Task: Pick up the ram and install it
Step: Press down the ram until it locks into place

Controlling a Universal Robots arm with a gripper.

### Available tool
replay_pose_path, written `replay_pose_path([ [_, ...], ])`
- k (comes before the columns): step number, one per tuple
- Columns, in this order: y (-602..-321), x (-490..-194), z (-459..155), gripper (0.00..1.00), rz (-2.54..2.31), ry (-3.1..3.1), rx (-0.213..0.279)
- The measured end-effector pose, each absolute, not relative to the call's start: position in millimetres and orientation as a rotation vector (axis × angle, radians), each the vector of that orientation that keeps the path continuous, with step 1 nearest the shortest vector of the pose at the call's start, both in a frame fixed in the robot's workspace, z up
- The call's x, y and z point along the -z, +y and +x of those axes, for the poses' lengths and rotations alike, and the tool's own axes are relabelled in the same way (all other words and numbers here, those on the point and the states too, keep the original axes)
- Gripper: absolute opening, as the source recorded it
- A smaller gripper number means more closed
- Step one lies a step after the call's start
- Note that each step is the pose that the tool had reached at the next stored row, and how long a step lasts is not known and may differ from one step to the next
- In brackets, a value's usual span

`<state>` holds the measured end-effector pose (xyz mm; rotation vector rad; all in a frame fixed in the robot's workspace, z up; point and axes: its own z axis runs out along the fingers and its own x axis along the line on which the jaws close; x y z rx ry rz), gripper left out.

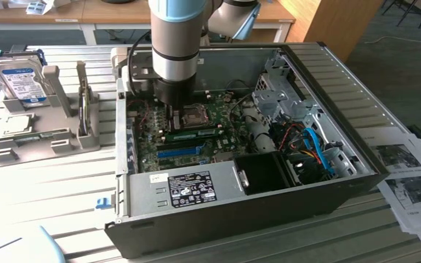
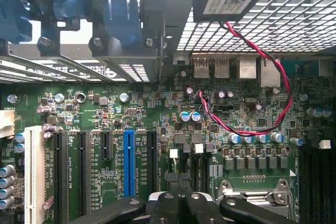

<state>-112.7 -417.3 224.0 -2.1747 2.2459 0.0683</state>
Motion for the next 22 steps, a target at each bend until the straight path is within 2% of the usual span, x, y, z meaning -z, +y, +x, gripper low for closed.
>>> replay_pose_path([
  [22, -417.3, -222.2, -112.7, 0.09, -2.175, 2.246, -0.069],
])
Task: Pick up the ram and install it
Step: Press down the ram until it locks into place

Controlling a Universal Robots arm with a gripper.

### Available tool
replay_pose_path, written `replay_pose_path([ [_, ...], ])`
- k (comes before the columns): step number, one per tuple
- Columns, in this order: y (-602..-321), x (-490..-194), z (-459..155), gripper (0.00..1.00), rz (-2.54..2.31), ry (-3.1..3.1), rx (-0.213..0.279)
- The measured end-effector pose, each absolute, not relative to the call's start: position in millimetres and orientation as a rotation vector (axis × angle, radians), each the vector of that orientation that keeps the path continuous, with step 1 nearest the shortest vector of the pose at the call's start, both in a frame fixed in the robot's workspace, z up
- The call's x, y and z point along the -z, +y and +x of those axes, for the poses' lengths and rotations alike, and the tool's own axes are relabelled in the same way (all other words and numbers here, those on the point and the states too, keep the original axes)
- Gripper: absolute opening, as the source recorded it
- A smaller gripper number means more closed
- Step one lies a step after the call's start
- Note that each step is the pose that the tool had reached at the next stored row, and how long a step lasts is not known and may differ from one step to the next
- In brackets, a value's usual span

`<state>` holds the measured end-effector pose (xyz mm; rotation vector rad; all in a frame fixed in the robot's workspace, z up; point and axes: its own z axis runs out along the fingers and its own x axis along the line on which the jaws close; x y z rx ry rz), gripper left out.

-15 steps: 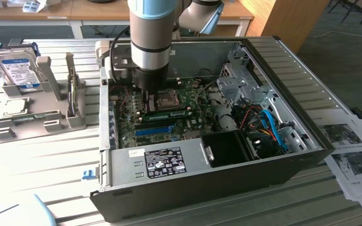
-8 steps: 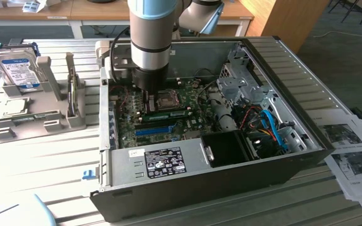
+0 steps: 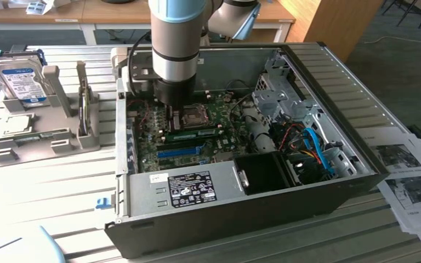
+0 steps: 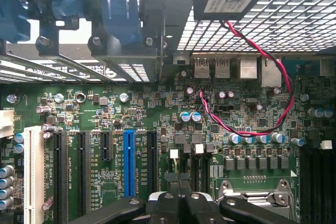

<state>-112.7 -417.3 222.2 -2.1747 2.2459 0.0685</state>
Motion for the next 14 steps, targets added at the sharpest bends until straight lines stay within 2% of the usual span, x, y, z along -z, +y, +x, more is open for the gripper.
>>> replay_pose_path([
  [14, -417.3, -221.9, -112.7, 0.09, -2.175, 2.246, -0.068],
])
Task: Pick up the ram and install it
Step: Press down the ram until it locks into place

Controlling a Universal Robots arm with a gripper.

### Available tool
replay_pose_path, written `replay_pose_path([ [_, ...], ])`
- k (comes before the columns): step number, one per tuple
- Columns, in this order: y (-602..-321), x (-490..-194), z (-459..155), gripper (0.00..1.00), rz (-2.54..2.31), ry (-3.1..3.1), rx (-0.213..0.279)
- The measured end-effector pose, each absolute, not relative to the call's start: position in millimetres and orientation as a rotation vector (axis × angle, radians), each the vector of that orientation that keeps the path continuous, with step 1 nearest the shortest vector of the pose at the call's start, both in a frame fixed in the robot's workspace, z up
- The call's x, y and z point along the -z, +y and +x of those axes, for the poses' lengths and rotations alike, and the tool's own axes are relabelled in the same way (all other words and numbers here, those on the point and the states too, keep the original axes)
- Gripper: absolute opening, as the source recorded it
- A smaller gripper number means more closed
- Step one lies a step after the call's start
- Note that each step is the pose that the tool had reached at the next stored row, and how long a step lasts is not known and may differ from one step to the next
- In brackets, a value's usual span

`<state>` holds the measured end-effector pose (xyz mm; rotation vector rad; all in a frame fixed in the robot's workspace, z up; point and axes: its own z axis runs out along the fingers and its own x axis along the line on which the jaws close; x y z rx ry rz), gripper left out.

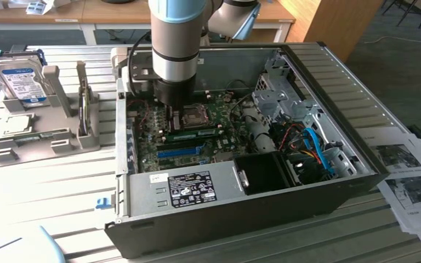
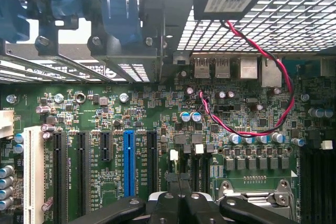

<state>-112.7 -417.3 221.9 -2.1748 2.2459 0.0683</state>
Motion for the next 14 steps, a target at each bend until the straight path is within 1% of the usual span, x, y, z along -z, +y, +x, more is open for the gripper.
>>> replay_pose_path([
  [14, -417.3, -231.7, -112.5, 0.09, -2.175, 2.246, -0.068],
])
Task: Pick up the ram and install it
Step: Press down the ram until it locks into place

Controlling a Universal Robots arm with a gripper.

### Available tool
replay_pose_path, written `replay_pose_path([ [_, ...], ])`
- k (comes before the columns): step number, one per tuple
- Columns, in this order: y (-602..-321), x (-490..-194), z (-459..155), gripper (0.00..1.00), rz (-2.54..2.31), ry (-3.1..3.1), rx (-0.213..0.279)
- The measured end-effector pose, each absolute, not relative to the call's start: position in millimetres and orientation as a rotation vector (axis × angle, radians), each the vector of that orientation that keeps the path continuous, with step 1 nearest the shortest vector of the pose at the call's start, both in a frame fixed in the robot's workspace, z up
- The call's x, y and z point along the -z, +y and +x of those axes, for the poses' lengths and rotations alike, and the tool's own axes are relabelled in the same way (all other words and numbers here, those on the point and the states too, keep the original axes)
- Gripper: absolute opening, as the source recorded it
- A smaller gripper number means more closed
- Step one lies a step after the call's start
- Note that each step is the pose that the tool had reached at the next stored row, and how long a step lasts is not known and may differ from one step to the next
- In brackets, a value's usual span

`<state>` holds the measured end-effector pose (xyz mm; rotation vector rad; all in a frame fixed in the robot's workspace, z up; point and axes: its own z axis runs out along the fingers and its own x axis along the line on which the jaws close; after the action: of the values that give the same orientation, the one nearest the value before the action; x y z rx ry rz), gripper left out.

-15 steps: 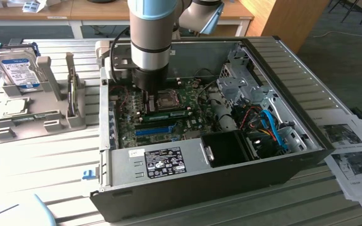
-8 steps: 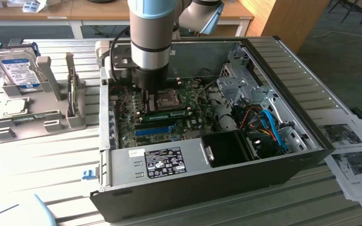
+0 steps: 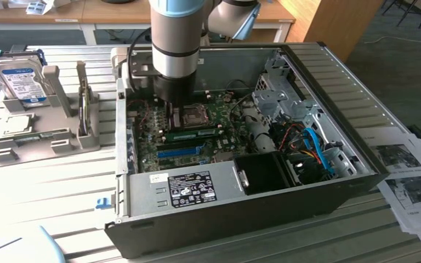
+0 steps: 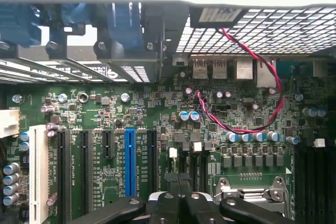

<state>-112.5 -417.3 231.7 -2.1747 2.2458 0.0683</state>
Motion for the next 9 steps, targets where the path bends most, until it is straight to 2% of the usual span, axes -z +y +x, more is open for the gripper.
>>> replay_pose_path([
  [9, -417.3, -239.9, -111.9, 0.09, -2.175, 2.246, -0.068],
])
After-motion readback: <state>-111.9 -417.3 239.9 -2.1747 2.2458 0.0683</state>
